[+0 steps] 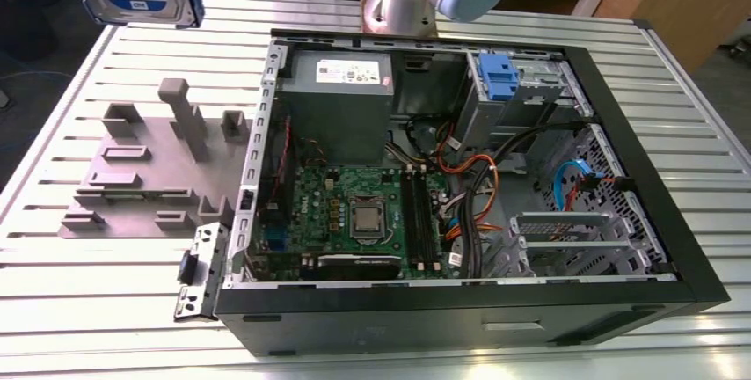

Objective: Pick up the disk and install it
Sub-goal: 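Pick up the disk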

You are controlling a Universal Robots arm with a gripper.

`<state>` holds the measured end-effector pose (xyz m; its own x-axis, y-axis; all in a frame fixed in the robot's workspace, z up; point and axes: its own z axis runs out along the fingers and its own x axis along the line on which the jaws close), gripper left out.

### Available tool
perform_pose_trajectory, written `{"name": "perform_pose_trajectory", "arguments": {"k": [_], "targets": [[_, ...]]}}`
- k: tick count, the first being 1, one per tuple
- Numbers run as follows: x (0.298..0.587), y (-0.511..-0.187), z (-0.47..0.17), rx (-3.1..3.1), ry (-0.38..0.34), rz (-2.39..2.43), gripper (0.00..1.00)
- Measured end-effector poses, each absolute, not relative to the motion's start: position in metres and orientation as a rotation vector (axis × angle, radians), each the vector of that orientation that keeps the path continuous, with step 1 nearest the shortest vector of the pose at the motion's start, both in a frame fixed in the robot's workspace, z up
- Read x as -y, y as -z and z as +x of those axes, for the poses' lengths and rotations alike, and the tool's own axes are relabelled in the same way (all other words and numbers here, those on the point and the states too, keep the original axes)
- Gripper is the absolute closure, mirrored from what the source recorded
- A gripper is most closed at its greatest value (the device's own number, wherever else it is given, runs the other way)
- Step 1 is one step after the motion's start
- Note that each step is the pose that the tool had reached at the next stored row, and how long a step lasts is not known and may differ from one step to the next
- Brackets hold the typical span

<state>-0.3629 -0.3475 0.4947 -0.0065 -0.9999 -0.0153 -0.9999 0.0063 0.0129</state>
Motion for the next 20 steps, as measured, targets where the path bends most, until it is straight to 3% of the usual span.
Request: {"name": "perform_pose_trajectory", "arguments": {"k": [20], "targets": [[0.347,-0.495,-0.345,-2.227,-0.031,-2.213,0.63]]}}
